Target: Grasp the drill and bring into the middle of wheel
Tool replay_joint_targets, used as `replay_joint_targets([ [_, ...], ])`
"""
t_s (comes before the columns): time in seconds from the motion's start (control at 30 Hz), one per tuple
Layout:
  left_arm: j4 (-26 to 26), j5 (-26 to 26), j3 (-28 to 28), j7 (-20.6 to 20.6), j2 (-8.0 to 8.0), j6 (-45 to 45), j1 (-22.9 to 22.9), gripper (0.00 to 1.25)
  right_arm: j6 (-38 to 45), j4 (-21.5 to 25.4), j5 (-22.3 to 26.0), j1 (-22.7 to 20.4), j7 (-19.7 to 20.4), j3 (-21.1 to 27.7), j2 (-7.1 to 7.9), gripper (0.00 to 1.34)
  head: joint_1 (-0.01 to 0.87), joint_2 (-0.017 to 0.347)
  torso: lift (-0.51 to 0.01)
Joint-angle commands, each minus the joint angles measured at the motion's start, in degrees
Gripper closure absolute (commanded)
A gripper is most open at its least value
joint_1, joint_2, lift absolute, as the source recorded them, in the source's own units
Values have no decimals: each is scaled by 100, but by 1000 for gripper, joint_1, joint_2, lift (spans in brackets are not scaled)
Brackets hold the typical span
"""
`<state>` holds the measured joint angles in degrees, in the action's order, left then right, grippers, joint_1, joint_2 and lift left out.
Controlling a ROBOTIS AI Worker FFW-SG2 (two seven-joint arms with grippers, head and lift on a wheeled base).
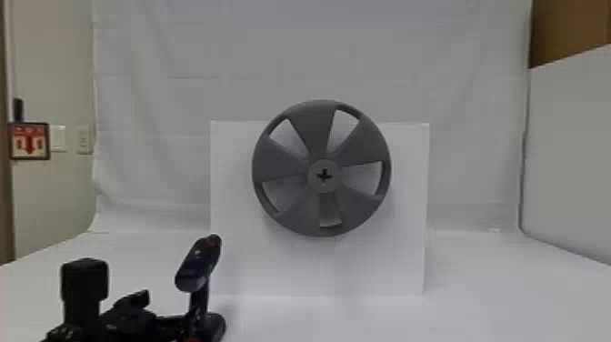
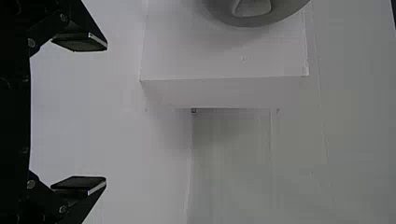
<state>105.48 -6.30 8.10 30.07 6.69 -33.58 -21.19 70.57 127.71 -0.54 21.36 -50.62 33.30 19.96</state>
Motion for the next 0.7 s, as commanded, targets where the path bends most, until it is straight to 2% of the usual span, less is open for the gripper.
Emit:
replay_joint_targets([
  [0.0,-19,181,298,315,43,-8,-25,50,0,0,1,0,0,1,-1,266,54,31,-403],
  [0.23,-19,216,711,420,122,-8,-34,50,0,0,1,0,0,1,-1,266,54,31,-403],
  [0.4,-19,445,966,394,166,-8,-78,48,-9,0,1,0,0,19,-28,266,54,31,-403],
  [0.57,25,401,1194,69,158,-8,-43,51,-53,0,19,-9,0,98,-80,266,54,31,-403],
  [0.67,139,199,1256,-327,140,-8,36,56,-97,0,54,-18,0,133,-107,266,54,31,-403],
])
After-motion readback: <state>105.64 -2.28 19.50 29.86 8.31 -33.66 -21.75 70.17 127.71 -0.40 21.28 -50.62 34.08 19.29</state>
